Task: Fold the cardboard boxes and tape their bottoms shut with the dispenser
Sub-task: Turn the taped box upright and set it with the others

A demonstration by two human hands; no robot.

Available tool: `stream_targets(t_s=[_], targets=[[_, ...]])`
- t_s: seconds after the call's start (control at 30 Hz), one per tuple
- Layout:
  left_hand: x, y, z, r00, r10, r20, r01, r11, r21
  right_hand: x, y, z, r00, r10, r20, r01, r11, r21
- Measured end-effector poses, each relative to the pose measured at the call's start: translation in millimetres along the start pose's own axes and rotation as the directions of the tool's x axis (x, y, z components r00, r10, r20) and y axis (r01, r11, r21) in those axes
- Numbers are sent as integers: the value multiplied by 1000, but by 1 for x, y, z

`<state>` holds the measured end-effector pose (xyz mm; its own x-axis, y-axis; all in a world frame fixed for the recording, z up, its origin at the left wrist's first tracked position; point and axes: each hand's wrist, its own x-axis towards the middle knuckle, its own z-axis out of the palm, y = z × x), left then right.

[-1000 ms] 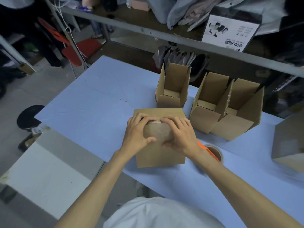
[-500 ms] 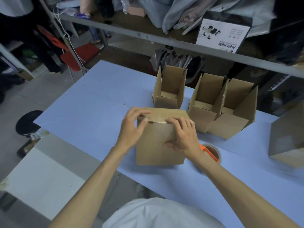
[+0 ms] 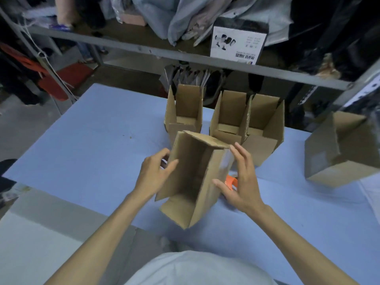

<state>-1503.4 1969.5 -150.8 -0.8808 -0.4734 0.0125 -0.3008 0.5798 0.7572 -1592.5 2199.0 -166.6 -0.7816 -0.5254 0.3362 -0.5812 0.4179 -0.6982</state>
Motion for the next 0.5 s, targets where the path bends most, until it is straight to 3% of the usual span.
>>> stream_targets(t_s=[0.17, 0.27, 0.37, 0.5], targets=[[-13, 74, 11, 994, 100, -48, -102, 995, -23, -30, -43, -29, 991, 64, -118, -40, 980, 195], [-16, 107, 26, 987, 129, 92, -121, 989, -83, -38, -44, -51, 964, 161, -213, -103, 961, 257], [-19, 139, 39, 938, 229, 260, -176, 961, -211, -47, -29, -84, 914, 239, -327, -102, 917, 386], [-16, 175, 61, 863, 367, 347, -264, 913, -310, -69, -3, -126, 871, 258, -419, -81, 915, 395]])
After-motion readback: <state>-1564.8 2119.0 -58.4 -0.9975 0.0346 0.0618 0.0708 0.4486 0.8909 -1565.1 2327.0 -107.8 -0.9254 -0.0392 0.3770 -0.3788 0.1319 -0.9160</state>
